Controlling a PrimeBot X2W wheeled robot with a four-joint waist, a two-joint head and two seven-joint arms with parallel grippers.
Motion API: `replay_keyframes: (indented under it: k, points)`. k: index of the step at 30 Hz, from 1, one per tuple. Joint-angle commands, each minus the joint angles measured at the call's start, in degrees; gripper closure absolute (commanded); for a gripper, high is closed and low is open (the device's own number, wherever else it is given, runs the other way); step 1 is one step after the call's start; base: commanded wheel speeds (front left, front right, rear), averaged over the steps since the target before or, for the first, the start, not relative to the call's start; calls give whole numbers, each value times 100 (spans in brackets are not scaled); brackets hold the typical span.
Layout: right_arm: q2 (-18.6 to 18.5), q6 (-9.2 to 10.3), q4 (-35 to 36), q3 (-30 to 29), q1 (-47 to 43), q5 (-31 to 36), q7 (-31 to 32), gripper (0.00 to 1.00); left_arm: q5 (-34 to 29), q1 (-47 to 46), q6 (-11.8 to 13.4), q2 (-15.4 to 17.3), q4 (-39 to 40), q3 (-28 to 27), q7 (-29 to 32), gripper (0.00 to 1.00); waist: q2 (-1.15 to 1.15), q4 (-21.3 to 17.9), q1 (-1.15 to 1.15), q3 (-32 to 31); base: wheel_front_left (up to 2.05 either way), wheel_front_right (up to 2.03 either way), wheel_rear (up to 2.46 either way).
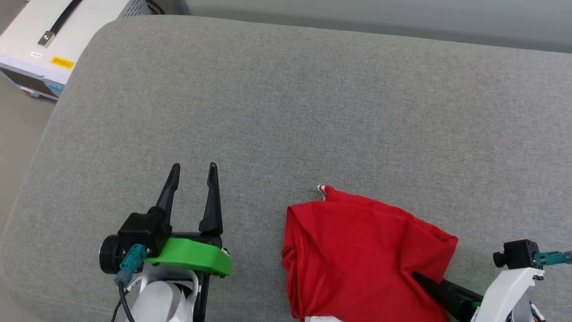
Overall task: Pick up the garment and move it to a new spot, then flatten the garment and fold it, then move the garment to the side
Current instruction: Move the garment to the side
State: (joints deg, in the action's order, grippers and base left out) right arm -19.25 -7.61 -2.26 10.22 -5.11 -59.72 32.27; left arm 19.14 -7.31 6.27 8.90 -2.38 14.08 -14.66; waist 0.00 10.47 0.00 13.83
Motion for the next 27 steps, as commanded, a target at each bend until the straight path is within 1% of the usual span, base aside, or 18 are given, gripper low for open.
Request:
replay_keyframes:
  k: [1,2,3,4,5,11,15,17,21,22,27]
  points:
    - [17,12,-179,152,32,-17,106,0,-79,-69,-46,-60,-11,-46,-34,0,0,85,0,85,0,0,0]
    - [21,12,-219,193,58,-39,125,0,-100,-67,-66,-87,-16,-67,-34,0,0,90,0,94,0,0,0]
    - [11,12,-249,235,81,-35,151,51,-117,-68,-81,-108,-24,-82,-34,0,0,95,0,98,0,0,0]
    - [10,12,-268,268,111,-42,151,86,-137,-69,-101,-131,-36,-100,-34,0,0,98,0,100,0,0,0]
    - [15,12,-283,286,130,-62,152,100,-150,-70,-117,-148,-48,-116,-34,0,0,98,0,94,0,0,0]
    - [-78,12,-236,302,251,-3,49,100,-238,9,-197,-178,-139,-242,-34,0,0,-34,0,-150,0,0,0]
    - [-124,12,-162,241,299,59,57,100,-285,93,-250,-109,-173,-300,-34,0,0,-280,0,-393,0,0,0]
    - [-191,12,-109,222,337,183,72,100,-295,138,-259,-67,-176,-324,-34,0,0,-477,0,-489,0,0,0]
    - [-290,12,-64,120,381,390,169,100,-305,178,-264,2,-153,-341,-30,0,0,-972,0,-572,0,0,0]
    - [-352,12,-65,57,418,511,232,100,-298,168,-284,38,-148,-341,-23,0,0,-1273,0,-583,0,0,0]
    - [-515,12,-151,-73,642,839,384,100,-313,142,-280,61,-47,-295,0,0,0,-2146,0,-499,0,0,0]
